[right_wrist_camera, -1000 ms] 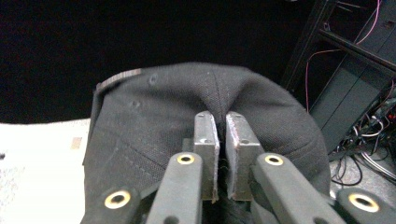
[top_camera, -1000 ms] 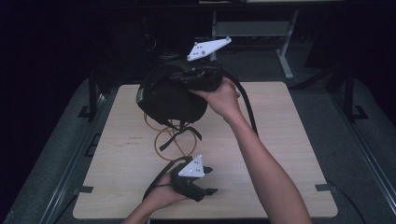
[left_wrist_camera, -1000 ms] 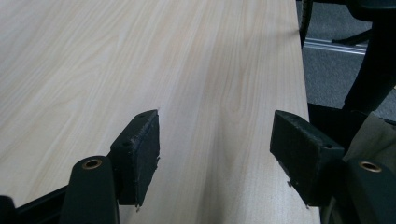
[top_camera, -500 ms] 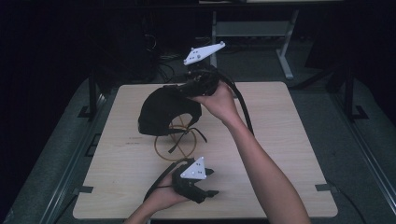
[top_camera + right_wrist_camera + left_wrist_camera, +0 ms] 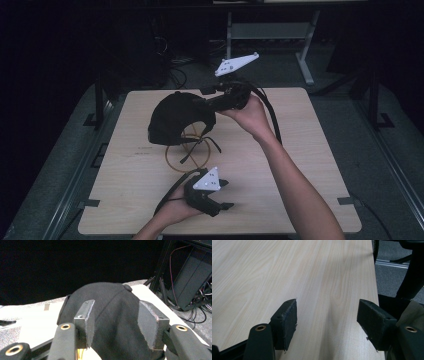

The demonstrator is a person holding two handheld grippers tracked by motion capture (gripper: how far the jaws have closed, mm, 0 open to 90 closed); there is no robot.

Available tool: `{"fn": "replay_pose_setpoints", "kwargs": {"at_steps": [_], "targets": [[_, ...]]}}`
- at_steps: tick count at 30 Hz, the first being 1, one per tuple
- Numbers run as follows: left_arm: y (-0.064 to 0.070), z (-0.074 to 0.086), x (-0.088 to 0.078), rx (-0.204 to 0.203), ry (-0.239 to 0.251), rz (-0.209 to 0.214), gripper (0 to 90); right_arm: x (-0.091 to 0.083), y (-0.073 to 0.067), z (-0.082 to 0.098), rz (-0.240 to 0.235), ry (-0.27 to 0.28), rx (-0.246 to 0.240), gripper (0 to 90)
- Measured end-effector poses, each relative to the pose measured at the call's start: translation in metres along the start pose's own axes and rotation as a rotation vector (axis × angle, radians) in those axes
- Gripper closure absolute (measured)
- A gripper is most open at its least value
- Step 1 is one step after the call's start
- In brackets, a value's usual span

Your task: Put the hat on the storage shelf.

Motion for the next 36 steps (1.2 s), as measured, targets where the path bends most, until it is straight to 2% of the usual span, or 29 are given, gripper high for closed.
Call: {"fn": "replay_pose_setpoints", "kwargs": {"at_steps": [10,13,14,18,23,30,32,36], "targets": [[-0.004,0.001,0.001,-0.044,0.011,-0.011,28.1,-0.027,0.004,0.031,0.016,0.016,0.082,40.8],[-0.006,0.003,0.001,-0.036,0.008,-0.018,27.6,-0.037,0.006,0.042,0.027,0.017,0.104,40.5],[-0.006,0.003,0.001,-0.047,0.006,-0.016,27.2,-0.04,0.008,0.047,0.032,0.016,0.112,40.4],[-0.008,0.003,0.0,-0.048,0.011,-0.024,27.0,-0.051,0.011,0.059,0.047,0.017,0.136,39.8],[-0.011,0.004,0.0,-0.056,0.011,-0.031,26.4,-0.06,0.013,0.067,0.059,0.015,0.154,38.6],[-0.013,0.005,-0.001,-0.071,0.015,-0.039,25.8,-0.07,0.013,0.074,0.084,0.014,0.155,37.5],[-0.013,0.005,-0.001,-0.081,0.02,-0.031,25.3,-0.077,0.013,0.079,0.096,0.017,0.164,36.7],[-0.015,0.005,-0.002,-0.077,0.019,-0.043,25.2,-0.084,0.014,0.085,0.106,0.014,0.173,36.0]]}}
Point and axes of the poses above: each handheld gripper's, and its own axes: x roughly forward along the jaws, z roughly out of its underside, y roughly to its right, the point moved 6 cm from there along x, roughly forward along the jaws, and after that the axes turned 13 degrees about -z, right-handed, at the moved point
